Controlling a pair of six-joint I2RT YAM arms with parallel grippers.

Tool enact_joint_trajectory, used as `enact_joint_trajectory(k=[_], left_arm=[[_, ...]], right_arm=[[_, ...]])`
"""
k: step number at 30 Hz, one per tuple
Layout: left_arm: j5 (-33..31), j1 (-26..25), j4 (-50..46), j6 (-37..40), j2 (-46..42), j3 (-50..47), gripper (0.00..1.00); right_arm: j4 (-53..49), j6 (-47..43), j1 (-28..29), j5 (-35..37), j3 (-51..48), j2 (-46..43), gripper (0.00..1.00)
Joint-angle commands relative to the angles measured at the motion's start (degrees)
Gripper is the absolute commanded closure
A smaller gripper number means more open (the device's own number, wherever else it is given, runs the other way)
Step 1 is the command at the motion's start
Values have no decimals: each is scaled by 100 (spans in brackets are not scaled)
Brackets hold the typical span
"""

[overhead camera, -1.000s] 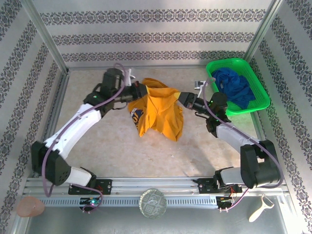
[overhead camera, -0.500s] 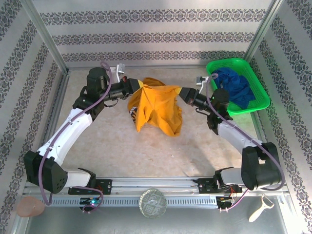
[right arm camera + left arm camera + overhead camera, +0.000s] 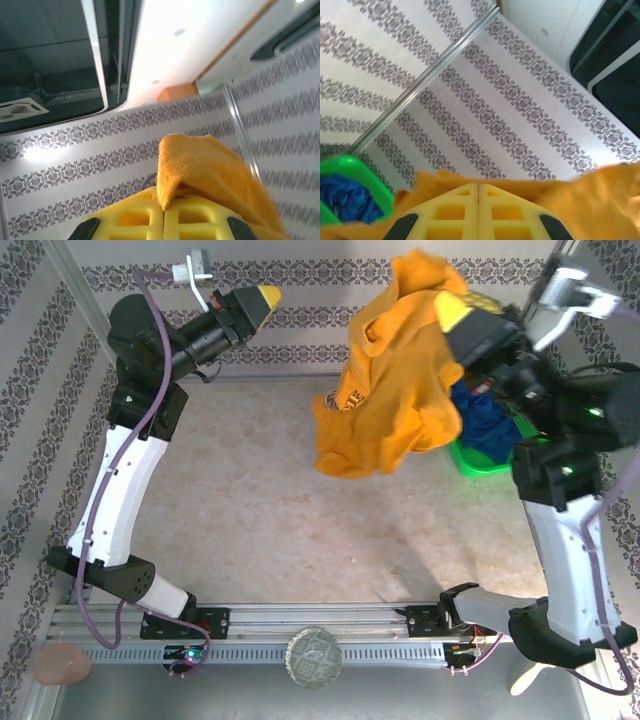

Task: Fold the inside-out t-shirt

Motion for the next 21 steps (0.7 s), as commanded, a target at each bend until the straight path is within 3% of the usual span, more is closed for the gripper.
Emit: enact_joint_trajectory(k=[1,7,12,17,20,21], left_arm=[[-77,83,-605,128,363,-60,100],[-171,379,-287,501,441,-1780,100],[-353,645,-532,1445,234,-2909,100],[-581,703,-773,1870,-388,-3720,92],[-712,712,-823,1833,-791,-4105,87],[-760,716,-819,1802,-913,-4246,81]], right_arm=[[-894,-477,47,258,-27,426,100],[-638,-628,135,445,-1721,737,100],[-261,-843,344,733,-2701,1362,100],[-41,-947,827,1181,-2391,2514,100],[-101,-903,1071,1420,-1583,3446,100],[-185,-873,1131,1461,-1196,3811,100]])
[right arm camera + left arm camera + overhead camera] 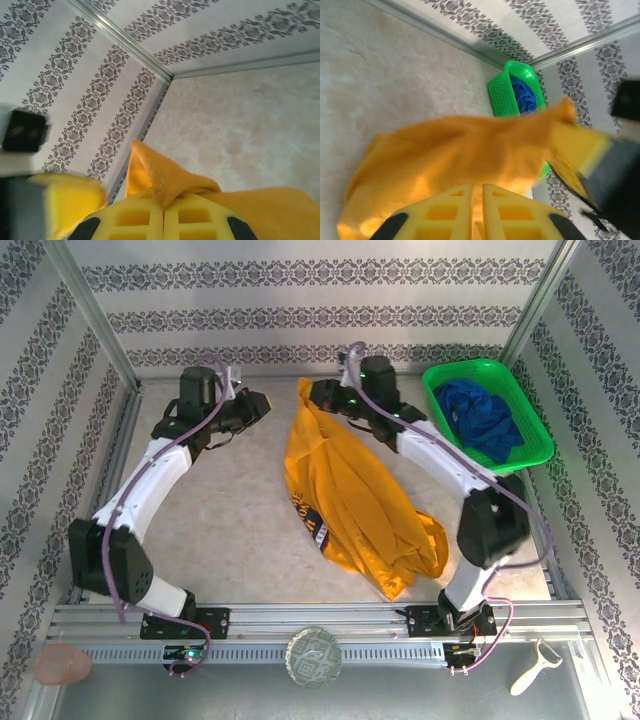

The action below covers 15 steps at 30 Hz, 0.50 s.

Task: Fold the inside-out t-shirt

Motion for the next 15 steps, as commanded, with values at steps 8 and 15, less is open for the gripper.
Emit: enact_joint_trajectory(k=[8,15], left_arm=[[-103,-107,222,-207,-1333,-1122,56],[-917,-1481,145,-292,-1301,-1658,52]], right_arm=[[-1172,-382,-43,485,1573,717,16],[-1727,-695,-639,1426,-1734,-1364,16]])
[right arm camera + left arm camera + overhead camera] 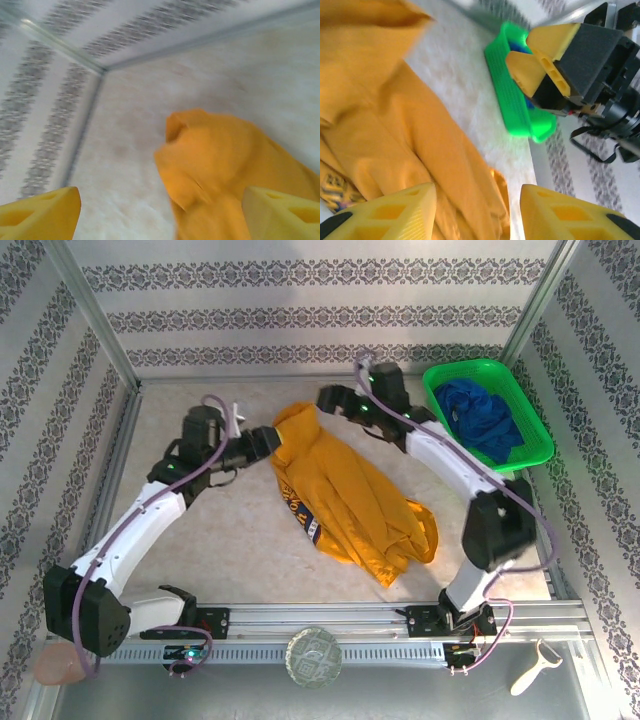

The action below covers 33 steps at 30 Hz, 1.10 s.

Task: Fold the inside-out t-shirt

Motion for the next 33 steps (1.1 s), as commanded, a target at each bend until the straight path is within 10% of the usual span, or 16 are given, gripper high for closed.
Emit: enact_joint_trajectory(k=[1,9,17,22,24,27,33], left_arm=[[-545,-777,11,-55,170,-7,51],[-1328,-2180,-275,-142,1809,606,46],[-1607,-2368,-342,-314,3473,1477,43],[-1406,-2378,-385,-235,4332,2118,39],[-1302,-2370,-369,-149,4588,2316,49],[-1306,-2299,-477,34,4676,2511,100],[-1210,-1663,-492,248,3606,2366,100]], right_arm=[[-626,-366,-222,685,-1164,-848,16],[-1189,-567,-662,1352,-3074,-2094,14],[-770,-796,-805,394,-3013,-651,16],[-630,-874,-857,216,-2933,-190,48],[-652,-892,-943,56,-2868,-292,75],[-847,-882,-1139,-244,-2665,-695,100],[-1112,-525,-1597,-796,-1940,-1764,100]])
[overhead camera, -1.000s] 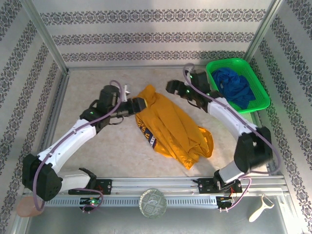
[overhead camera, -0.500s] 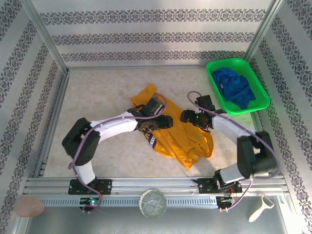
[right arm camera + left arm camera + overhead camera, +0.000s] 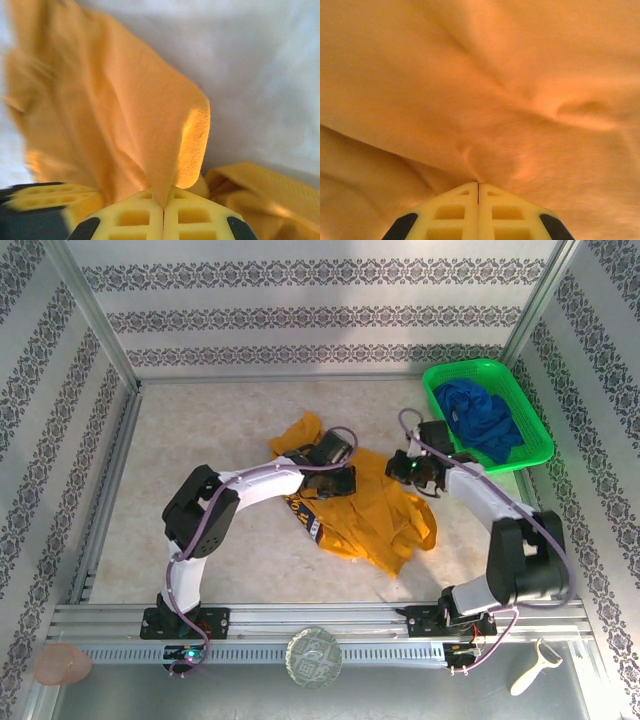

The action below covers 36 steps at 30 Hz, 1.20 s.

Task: Fold the inside-out t-shirt

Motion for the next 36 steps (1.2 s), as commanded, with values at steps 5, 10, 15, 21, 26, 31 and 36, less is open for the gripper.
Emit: enact_joint_trajectory(k=[5,10,15,21,26,31,36], left_arm=[[352,1195,-121,354,-1946,83,100],[559,1962,-273,467,-2603,131,100],[959,2499,-341,522,-2646,332,100],[1574,2259,221,220,-2900,-178,44],[1436,1430,1342,-229,-3568,-1504,34],[1015,414,2159,-508,-3868,-2185,31],[572,-121,2496,-636,-3796,-2211,30]], right_arm=[[-148,529,-435,-637,1319,-1081,100],[-42,959,-513,-941,1870,-1532,100],[331,1453,-497,-1044,2083,-1781,100],[635,1674,-308,-949,2557,-1588,100],[771,1802,29,-701,3043,-1287,100],[769,1736,444,-275,3364,-1065,100],[768,1654,839,86,3334,-913,100]])
